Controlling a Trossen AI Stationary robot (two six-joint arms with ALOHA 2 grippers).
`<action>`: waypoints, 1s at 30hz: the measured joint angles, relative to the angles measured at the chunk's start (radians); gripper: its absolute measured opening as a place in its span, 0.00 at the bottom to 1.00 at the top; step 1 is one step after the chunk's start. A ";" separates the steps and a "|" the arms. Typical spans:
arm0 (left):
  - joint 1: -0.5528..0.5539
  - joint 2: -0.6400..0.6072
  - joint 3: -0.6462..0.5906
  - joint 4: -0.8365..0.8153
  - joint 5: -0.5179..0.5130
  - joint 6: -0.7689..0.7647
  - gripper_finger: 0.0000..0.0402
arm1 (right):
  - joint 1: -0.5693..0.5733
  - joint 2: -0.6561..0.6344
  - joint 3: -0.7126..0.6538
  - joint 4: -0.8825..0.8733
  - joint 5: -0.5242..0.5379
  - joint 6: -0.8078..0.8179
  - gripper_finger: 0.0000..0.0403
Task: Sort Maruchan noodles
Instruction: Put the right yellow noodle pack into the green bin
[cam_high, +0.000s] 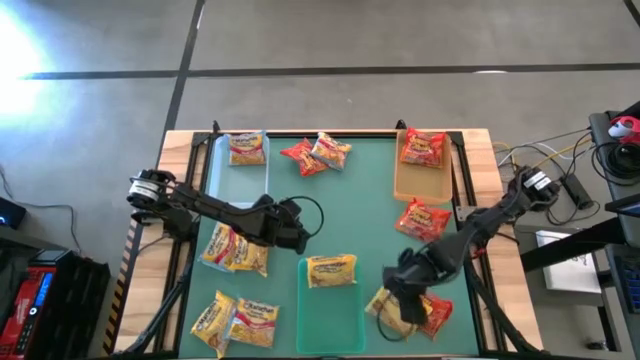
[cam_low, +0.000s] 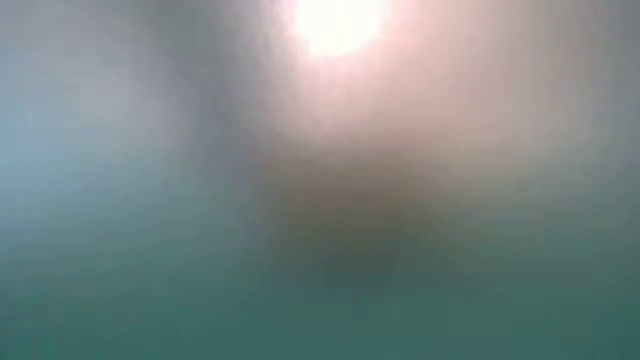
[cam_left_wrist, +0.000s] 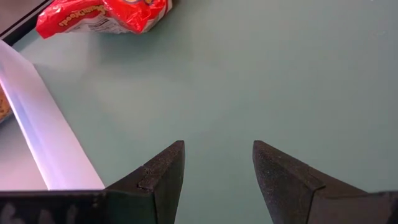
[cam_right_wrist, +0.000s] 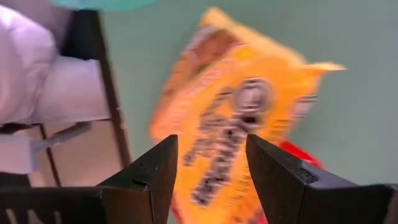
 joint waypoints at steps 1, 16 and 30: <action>-0.003 0.000 0.000 0.004 0.000 0.000 0.43 | 0.018 0.000 -0.007 0.028 0.000 0.013 0.44; -0.032 0.000 0.000 0.013 0.001 -0.009 0.43 | 0.181 0.001 -0.130 0.391 0.005 0.181 0.44; -0.032 0.000 0.000 0.016 0.001 0.011 0.43 | 0.198 0.006 -0.212 0.394 0.197 0.177 0.44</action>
